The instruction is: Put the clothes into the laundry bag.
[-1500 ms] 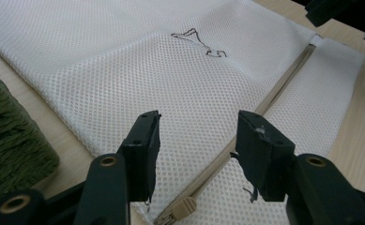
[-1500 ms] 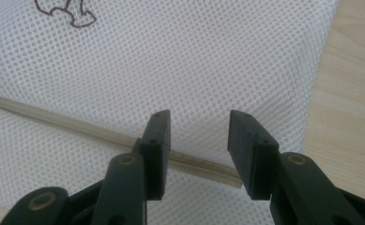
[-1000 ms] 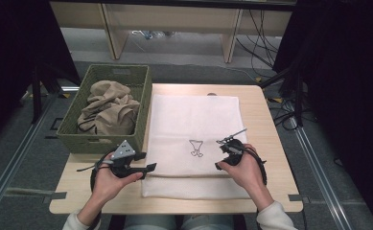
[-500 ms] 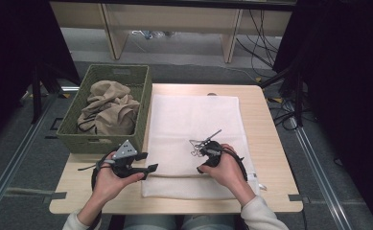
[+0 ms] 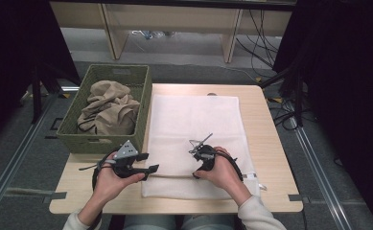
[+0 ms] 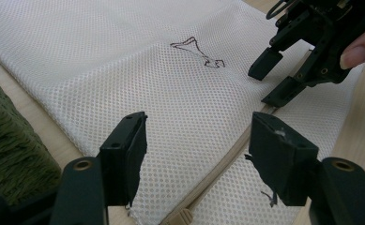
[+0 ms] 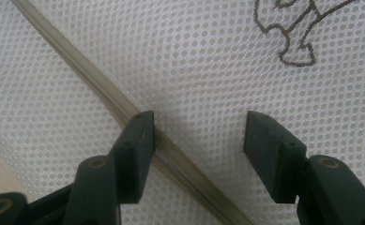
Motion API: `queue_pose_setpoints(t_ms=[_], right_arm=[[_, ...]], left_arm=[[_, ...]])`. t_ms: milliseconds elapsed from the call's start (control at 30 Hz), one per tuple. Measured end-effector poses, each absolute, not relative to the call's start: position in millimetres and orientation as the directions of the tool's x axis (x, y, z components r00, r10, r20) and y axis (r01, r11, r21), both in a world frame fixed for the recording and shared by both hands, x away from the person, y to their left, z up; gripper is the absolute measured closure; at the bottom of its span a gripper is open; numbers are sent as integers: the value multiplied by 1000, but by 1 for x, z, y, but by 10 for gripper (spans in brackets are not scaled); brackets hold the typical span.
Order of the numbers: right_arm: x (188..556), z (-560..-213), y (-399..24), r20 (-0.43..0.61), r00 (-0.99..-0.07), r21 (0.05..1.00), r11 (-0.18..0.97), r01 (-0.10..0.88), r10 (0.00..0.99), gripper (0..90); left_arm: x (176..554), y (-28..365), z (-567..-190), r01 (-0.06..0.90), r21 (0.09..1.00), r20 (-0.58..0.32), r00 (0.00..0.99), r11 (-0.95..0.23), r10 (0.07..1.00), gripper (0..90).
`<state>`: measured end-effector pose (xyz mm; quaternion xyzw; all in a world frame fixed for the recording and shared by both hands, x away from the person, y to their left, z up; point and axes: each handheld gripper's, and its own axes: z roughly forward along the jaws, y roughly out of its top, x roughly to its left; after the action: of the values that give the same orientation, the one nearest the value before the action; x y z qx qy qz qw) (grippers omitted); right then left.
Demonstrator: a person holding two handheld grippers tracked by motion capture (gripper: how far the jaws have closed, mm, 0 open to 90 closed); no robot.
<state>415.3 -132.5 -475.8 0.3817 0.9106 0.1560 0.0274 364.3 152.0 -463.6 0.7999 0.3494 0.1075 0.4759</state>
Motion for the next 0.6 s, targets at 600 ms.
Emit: queue_pose_setpoints(t_ms=[600], right_arm=[[418,-477,-125,-12,-720,270,696,666,694,691]], left_arm=[[365,150,-466,464,832,-168,733,-304,659,369]])
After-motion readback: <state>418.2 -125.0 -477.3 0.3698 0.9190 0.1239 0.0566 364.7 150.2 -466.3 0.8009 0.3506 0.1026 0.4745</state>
